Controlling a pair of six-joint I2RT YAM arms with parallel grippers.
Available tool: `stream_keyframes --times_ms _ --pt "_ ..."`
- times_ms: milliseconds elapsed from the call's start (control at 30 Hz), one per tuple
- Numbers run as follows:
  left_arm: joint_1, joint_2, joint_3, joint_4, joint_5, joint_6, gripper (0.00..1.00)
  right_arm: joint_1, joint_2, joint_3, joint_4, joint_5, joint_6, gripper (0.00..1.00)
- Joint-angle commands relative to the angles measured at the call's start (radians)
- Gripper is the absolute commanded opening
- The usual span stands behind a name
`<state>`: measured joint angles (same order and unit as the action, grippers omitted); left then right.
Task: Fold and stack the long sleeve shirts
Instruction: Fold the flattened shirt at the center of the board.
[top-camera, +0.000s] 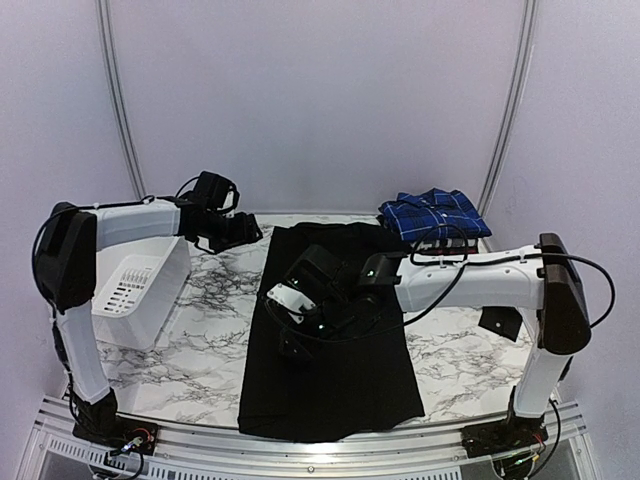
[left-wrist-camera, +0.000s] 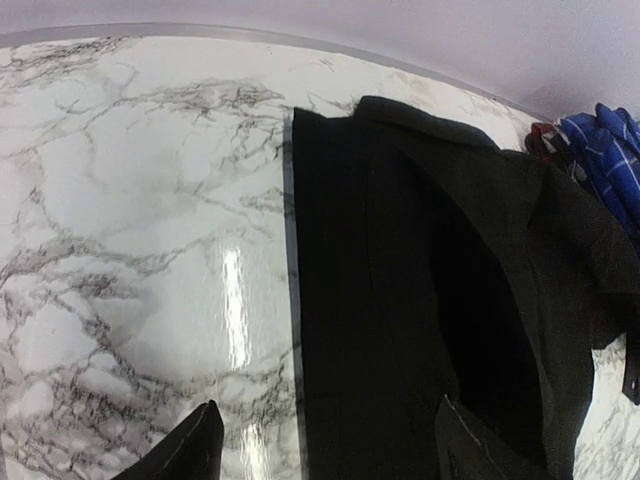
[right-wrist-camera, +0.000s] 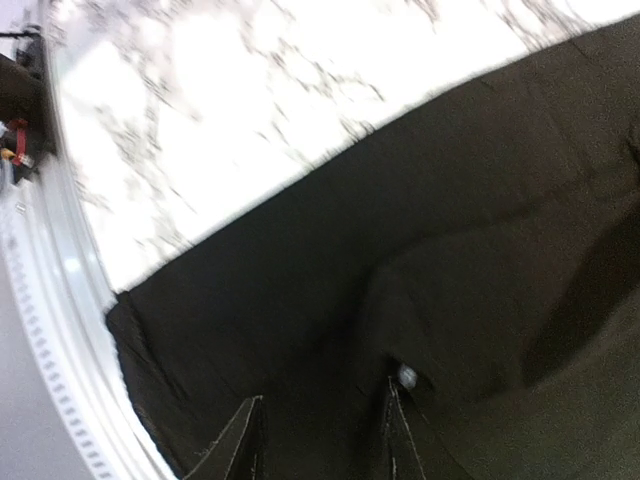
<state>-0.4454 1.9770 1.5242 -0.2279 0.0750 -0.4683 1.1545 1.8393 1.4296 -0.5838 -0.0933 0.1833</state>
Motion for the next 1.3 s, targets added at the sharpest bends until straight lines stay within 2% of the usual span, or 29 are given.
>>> stream_keyframes --times_ms 0,233,400,533,733,900,1267 --pt "-0.019 -0.17 -0.202 0.038 0.04 -0.027 0.75 0.0 0.031 0.017 0.155 -0.121 0.049 0.35" --pt "-0.072 -0.453 -0.497 0.06 0.043 -0.12 0.75 -0.014 0.104 0.015 0.288 -0.289 0.107 0.35" --pt "-0.106 -0.654 -0.669 0.059 0.001 -0.205 0.75 -0.042 0.182 0.039 0.386 -0.295 0.16 0.35" --pt "-0.162 -0.76 -0.772 0.048 -0.027 -0.242 0.75 -0.079 0.171 0.029 0.446 -0.271 0.198 0.36" --pt "-0.316 -0.79 -0.857 0.047 -0.049 -0.293 0.7 -0.106 0.058 -0.02 0.476 -0.196 0.194 0.45" --pt "-0.432 -0.779 -0.863 0.048 -0.069 -0.32 0.68 -0.152 -0.045 -0.106 0.483 -0.129 0.201 0.47" --pt "-0.564 -0.702 -0.861 0.044 -0.081 -0.366 0.64 -0.244 -0.179 -0.22 0.449 0.0 0.179 0.47"
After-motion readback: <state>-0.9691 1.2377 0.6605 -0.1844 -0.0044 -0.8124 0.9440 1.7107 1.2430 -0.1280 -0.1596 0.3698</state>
